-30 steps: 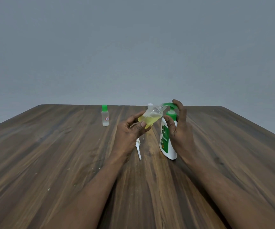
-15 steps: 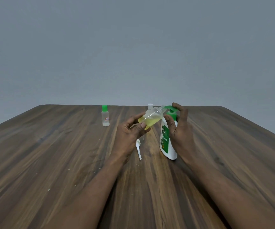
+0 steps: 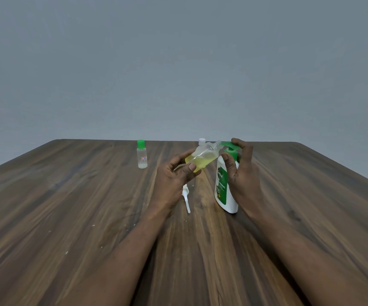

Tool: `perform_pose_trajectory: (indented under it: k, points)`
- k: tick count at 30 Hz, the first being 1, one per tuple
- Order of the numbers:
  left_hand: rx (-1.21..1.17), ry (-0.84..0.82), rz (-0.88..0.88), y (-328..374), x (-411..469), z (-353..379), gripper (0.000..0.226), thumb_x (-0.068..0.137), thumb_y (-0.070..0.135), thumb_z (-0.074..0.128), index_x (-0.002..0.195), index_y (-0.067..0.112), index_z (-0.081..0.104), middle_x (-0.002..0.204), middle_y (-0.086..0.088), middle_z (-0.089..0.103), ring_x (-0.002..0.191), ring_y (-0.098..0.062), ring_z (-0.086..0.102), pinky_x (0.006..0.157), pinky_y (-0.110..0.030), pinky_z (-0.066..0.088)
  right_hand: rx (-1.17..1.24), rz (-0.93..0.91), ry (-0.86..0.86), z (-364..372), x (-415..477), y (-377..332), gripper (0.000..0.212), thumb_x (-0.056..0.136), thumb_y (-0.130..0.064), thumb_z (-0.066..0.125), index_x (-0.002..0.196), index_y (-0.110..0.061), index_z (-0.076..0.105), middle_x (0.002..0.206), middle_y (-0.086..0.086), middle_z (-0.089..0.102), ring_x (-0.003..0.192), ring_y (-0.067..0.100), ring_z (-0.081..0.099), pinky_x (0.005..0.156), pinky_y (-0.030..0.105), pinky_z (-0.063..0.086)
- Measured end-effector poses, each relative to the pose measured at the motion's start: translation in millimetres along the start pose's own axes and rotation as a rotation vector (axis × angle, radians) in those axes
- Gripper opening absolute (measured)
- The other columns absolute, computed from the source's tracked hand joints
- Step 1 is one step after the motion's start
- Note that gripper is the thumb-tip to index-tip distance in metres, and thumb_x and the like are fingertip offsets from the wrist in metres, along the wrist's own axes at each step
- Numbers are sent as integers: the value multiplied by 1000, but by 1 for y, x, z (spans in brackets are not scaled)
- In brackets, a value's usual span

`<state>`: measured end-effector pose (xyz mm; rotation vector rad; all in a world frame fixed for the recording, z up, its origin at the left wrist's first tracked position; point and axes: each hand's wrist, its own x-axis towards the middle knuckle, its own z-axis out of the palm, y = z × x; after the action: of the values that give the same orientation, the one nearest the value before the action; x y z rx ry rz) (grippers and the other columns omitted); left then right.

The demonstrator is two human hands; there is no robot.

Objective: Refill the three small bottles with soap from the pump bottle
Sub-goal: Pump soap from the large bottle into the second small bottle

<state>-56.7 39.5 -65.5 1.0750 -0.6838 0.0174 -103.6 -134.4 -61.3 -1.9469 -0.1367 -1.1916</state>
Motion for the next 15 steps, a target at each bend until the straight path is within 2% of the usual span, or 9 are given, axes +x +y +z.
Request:
perform_pose_trajectory:
  k: [5, 8, 12, 15]
  points:
    - [-13, -4, -1, 0, 0, 1, 35, 86, 15, 68, 120, 19, 71, 104, 0, 77, 107, -23, 73, 89, -32, 60, 12, -1, -4, -1, -1, -5, 44, 96, -45, 50, 136, -35, 34, 108, -26, 60, 94, -11, 63, 72, 3, 42]
    - [-19, -5, -4, 0, 1, 2, 35, 86, 15, 68, 121, 19, 71, 104, 0, 76, 106, -22, 73, 88, -32, 60, 17, -4, -13, -2, -1, -7, 45, 97, -44, 50, 138, -41, 32, 106, -33, 62, 92, -9, 64, 70, 3, 43]
    - [-26, 4, -2, 0, 1, 2, 37, 86, 14, 68, 123, 16, 70, 109, -6, 74, 107, -24, 72, 89, -32, 59, -1, -8, -7, -1, -1, -6, 46, 98, -39, 51, 141, -37, 32, 104, -38, 60, 90, -15, 62, 68, 1, 41]
    - [-23, 3, -2, 0, 1, 1, 38, 86, 14, 68, 124, 14, 69, 108, -4, 75, 108, -23, 72, 89, -32, 60, 2, -6, -16, -1, -1, -4, 45, 98, -40, 50, 139, -32, 34, 105, -29, 60, 89, -16, 61, 68, 1, 41]
